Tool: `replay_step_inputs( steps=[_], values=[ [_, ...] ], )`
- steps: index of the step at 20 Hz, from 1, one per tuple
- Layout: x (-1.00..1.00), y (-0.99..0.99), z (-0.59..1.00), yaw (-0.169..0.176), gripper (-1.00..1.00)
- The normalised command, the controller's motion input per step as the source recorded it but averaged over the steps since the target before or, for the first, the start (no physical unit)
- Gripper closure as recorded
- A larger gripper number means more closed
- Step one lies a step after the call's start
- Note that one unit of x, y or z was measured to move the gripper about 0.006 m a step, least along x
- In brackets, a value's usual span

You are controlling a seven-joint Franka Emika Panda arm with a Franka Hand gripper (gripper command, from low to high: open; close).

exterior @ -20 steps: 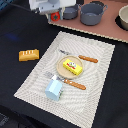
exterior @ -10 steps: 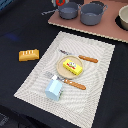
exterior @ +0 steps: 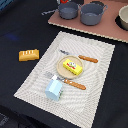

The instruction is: Interact with the objects in diverse but meaningful ways.

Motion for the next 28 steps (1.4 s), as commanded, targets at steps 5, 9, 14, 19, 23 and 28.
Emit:
replay_step_inputs(
  steps=[5,9,14,19,23,28],
  values=[
    [0.34,0.48,-0.06,-0.006,1.0],
    [0.24,0.45,-0.11,-0.003,1.0],
    [0.19,0.38,-0.13,0.0,1.0],
    [0.18,0.33,-0.1,0.0,1.0],
    [0.21,0.34,0.06,-0.001,-1.0],
    [0.13,0.35,0.57,-0.017,-1.0]
  ],
)
